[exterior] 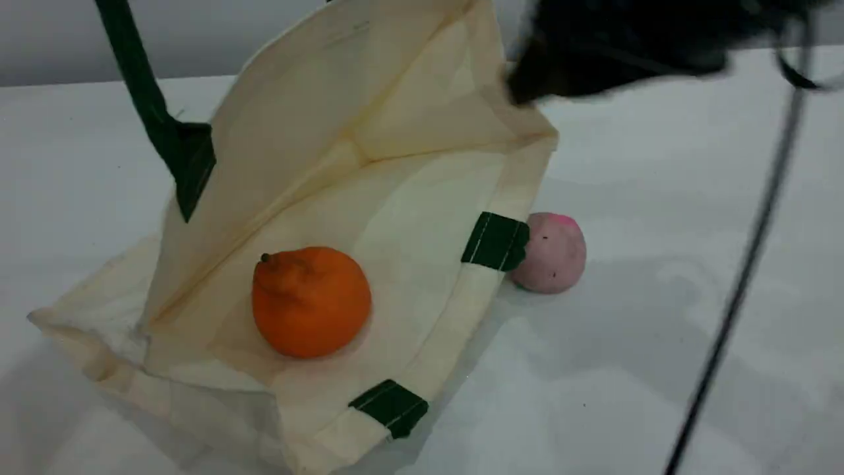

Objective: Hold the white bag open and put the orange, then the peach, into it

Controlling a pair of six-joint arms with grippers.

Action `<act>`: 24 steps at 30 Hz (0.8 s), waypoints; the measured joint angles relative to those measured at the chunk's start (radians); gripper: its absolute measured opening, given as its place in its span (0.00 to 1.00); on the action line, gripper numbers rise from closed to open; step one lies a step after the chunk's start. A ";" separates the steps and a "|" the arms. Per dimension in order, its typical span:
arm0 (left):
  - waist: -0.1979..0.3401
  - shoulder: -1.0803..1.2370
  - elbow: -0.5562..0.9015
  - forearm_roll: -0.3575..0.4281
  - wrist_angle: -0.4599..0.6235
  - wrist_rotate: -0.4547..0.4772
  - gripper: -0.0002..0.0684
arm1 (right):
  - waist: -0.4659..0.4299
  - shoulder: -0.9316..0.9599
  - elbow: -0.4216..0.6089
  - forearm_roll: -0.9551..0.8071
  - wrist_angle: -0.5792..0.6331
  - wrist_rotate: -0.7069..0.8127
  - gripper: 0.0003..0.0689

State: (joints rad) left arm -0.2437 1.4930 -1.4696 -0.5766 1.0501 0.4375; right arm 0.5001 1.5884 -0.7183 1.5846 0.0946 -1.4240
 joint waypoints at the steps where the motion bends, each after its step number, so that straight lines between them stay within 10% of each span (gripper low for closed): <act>1: 0.000 0.000 0.000 0.001 0.000 0.000 0.10 | -0.014 0.008 0.020 0.000 -0.017 0.000 0.85; 24: 0.001 0.000 0.000 0.001 0.012 0.000 0.10 | -0.024 0.359 -0.094 -0.016 -0.126 -0.024 0.85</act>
State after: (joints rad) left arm -0.2428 1.4930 -1.4696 -0.5758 1.0617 0.4375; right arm 0.4764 1.9476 -0.8126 1.5687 -0.0319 -1.4483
